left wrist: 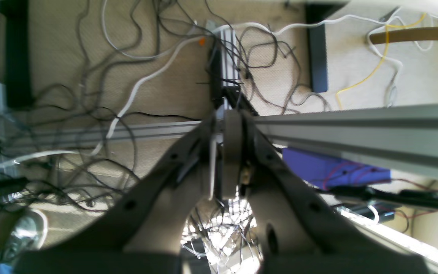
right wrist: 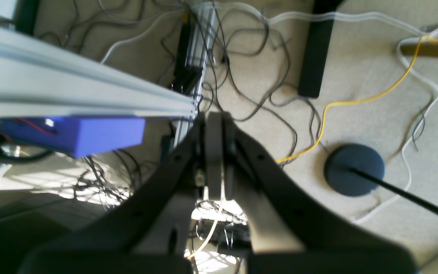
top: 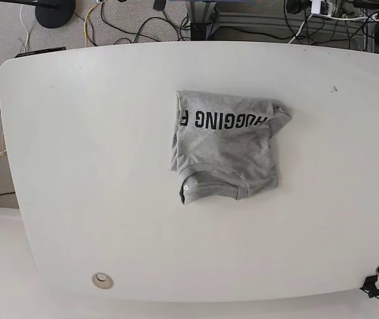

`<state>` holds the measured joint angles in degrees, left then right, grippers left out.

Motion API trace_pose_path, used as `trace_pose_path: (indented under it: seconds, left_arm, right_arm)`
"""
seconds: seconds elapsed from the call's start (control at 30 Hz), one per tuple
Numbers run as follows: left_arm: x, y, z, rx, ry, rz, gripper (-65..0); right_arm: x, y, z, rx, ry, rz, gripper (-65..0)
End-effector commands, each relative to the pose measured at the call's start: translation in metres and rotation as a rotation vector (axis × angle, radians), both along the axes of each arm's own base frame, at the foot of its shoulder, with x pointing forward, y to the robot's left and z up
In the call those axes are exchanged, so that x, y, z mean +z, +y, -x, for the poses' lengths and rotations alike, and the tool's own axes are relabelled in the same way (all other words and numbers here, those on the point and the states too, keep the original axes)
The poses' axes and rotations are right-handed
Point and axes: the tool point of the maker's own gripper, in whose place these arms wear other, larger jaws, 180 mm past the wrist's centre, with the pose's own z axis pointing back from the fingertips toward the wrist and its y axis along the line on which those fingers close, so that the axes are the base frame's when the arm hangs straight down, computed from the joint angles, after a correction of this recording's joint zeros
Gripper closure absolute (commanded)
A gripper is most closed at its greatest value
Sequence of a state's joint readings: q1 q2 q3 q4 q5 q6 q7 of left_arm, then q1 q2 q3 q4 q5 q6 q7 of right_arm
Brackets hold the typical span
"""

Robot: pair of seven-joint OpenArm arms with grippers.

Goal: Fold the T-shirt properly

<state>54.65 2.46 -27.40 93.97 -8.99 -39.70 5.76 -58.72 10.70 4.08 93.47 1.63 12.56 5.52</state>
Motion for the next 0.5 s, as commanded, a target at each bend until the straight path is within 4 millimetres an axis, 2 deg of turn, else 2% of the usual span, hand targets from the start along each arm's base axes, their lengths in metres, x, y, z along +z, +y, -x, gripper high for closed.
trace_pose_path:
  seconds: [0.0, 0.13, 0.2, 0.3, 0.37, 0.47]
  left_arm:
    - [-0.012, 0.004, 0.002, 0.007, 0.014, 0.021, -1.4]
    - [-0.051, -0.002, 0.019, 0.026, 0.112, 0.084, -1.4]
    - [-0.068, -0.008, 0.022, 0.033, 0.147, 0.114, -1.4]
    - [-0.093, -0.023, 0.037, -0.015, 0.235, 0.134, -1.4]
    - [-0.107, -0.028, 0.048, -0.034, 0.29, 0.138, -1.4]
    - [-0.125, -0.033, 0.048, -0.036, 0.332, 0.152, -1.4]
  right_arm:
    - [-0.013, -0.007, 0.009, -0.017, 0.021, 0.001, 0.0]
    - [-0.049, -0.018, 0.027, -0.045, 0.11, 0.018, 0.0]
    - [-0.063, -0.023, 0.03, -0.059, 0.139, 0.024, 0.0]
    - [-0.079, -0.027, 0.039, -0.072, 0.182, 0.03, 0.0]
    - [-0.088, -0.022, 0.044, -0.063, 0.21, 0.02, 0.0]
    - [-0.102, -0.012, 0.047, -0.042, 0.245, 0.007, 0.0]
